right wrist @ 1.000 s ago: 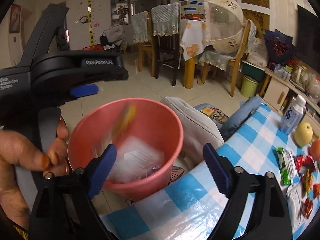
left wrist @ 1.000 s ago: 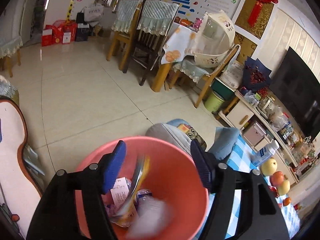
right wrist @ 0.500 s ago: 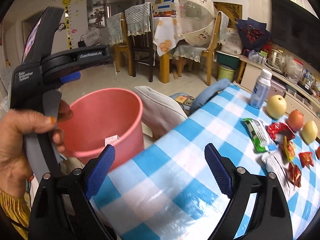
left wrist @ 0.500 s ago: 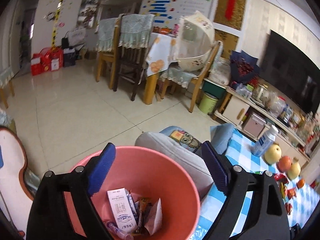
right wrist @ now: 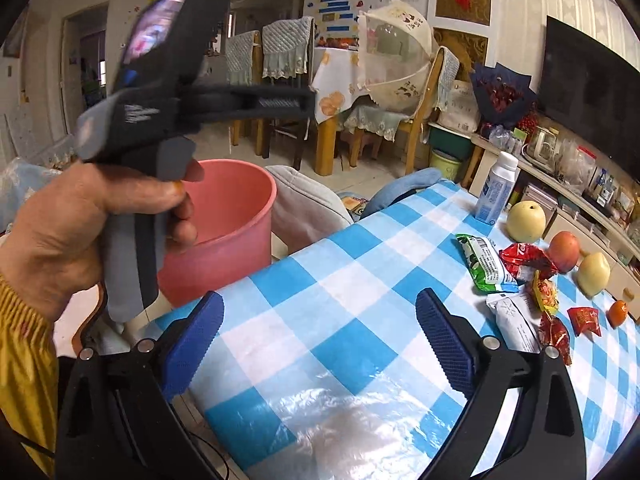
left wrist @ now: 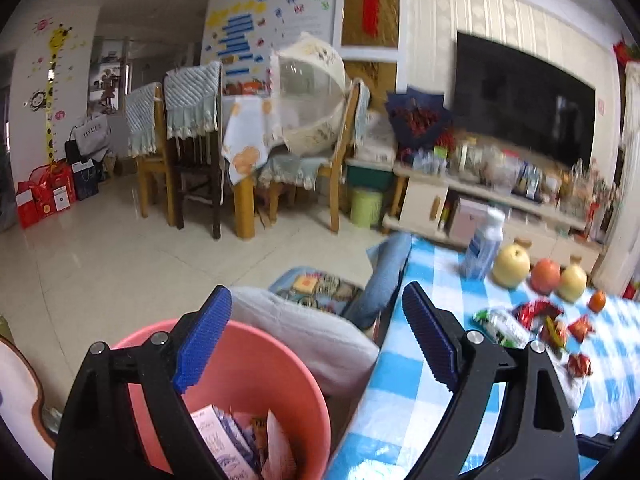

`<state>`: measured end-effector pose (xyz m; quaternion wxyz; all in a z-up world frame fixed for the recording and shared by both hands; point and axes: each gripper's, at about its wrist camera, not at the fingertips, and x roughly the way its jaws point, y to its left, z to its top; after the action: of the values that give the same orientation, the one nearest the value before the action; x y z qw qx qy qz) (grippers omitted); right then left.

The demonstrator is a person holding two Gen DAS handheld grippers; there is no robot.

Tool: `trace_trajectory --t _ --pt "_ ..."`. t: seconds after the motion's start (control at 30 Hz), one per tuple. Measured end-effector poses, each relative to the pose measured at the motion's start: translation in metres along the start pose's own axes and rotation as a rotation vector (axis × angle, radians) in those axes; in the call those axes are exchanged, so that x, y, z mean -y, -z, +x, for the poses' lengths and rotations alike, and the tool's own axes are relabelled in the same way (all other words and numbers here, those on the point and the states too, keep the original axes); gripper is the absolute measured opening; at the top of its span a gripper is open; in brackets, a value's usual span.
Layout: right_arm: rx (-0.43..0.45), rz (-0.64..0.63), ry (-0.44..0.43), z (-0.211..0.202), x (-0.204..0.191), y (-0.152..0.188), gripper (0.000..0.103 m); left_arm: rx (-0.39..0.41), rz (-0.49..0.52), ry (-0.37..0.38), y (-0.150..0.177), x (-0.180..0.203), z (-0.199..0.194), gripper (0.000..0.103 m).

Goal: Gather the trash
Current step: 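Bring both open tools back over the table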

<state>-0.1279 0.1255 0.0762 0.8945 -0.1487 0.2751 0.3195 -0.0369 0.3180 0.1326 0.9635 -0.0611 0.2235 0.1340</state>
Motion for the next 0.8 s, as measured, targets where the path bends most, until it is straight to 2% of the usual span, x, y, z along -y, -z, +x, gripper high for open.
trace_trajectory --t 0.23,0.57,0.8 --pt "-0.015 -0.002 0.013 -0.007 0.008 0.013 0.098 -0.052 0.038 0.04 0.008 0.015 0.008 0.088" --pt "-0.04 0.071 -0.006 -0.014 0.033 0.029 0.098 -0.073 0.093 0.087 0.017 0.042 0.015 0.088" --pt "-0.085 0.073 -0.009 -0.016 0.042 0.04 0.098 -0.061 0.118 0.136 0.021 0.059 0.013 0.088"
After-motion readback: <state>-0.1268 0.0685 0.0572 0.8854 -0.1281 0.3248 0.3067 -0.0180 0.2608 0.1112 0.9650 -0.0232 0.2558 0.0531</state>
